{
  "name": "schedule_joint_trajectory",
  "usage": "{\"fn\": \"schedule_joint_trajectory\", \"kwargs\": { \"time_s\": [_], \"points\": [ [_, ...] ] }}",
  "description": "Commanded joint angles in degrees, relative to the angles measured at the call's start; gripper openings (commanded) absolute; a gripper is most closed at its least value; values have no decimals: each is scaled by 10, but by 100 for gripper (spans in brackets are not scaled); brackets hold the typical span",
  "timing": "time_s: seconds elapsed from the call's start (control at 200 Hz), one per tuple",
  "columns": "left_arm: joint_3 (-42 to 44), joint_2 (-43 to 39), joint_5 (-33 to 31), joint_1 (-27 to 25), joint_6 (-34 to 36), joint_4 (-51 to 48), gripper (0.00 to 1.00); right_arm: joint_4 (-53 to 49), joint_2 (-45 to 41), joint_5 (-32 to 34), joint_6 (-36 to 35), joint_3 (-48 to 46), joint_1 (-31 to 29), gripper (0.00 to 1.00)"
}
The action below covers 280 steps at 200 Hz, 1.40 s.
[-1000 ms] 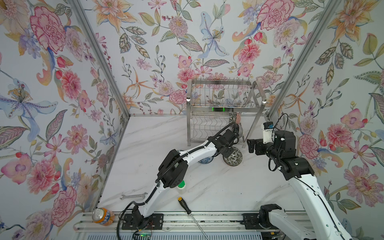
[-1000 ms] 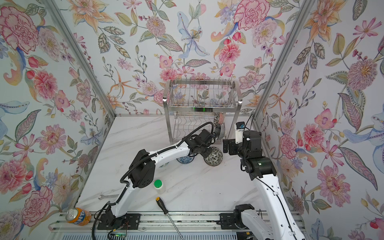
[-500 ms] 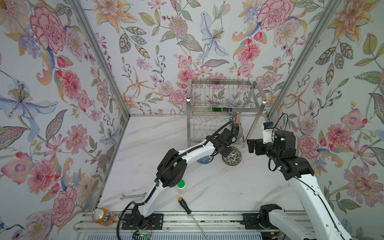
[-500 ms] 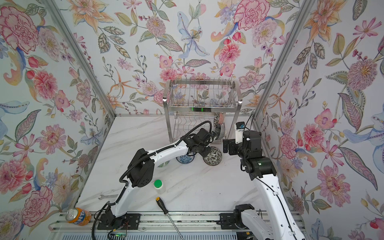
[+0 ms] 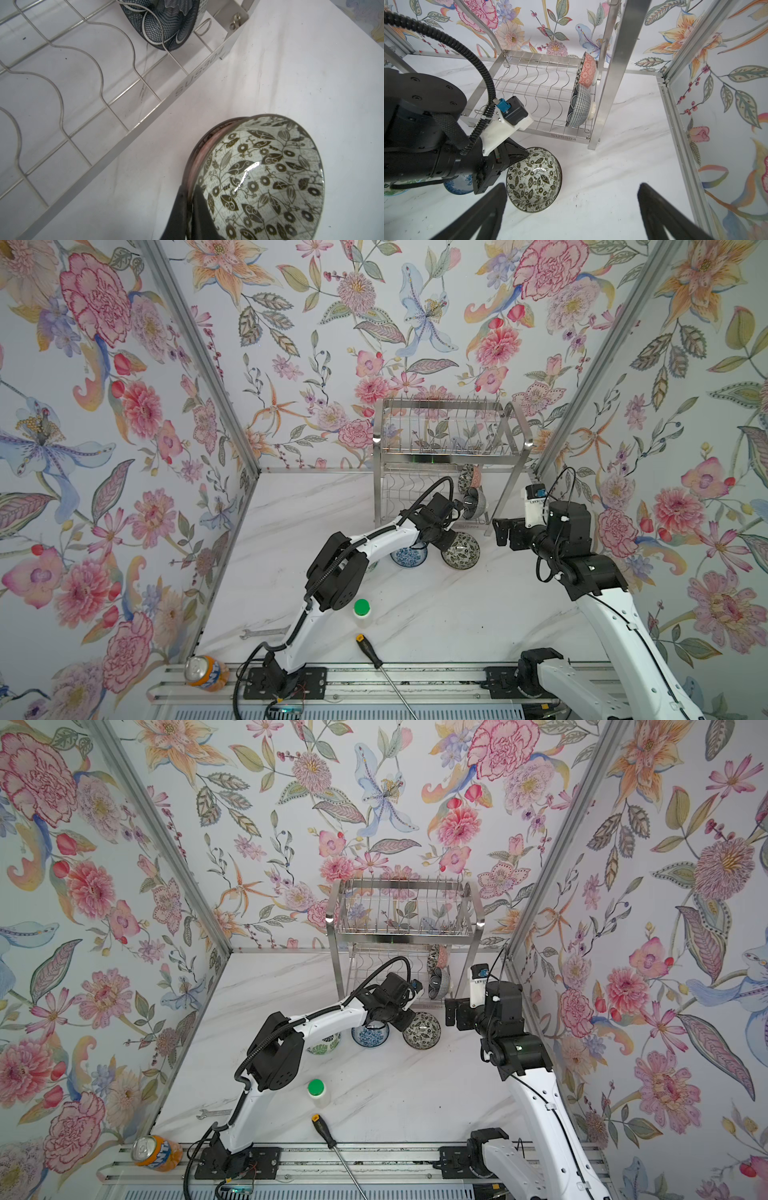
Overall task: Load the bowls into the dish rack
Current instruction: 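Lift the grey-green leaf bowl with left gripper toward the rack, then hold the bowl up with left gripper while right gripper closes on its rim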
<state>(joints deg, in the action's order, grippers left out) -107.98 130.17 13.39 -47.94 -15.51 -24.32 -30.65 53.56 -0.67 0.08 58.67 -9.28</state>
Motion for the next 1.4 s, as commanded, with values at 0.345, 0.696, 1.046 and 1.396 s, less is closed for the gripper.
{"fn": "schedule_joint_trajectory", "kwargs": {
  "time_s": [0.345,0.696,1.046,1.396],
  "points": [
    [23,-49,36,18,-23,38,0,6,0,-6,0,-4,2,99],
    [91,-141,29,26,-36,128,0,6,-3,-5,1,-3,2,99],
    [201,-259,-53,33,-57,251,0,13,-4,-50,31,2,2,99],
    [411,-432,-191,37,-78,419,0,159,53,-80,155,-21,-118,99]
  ]
}}
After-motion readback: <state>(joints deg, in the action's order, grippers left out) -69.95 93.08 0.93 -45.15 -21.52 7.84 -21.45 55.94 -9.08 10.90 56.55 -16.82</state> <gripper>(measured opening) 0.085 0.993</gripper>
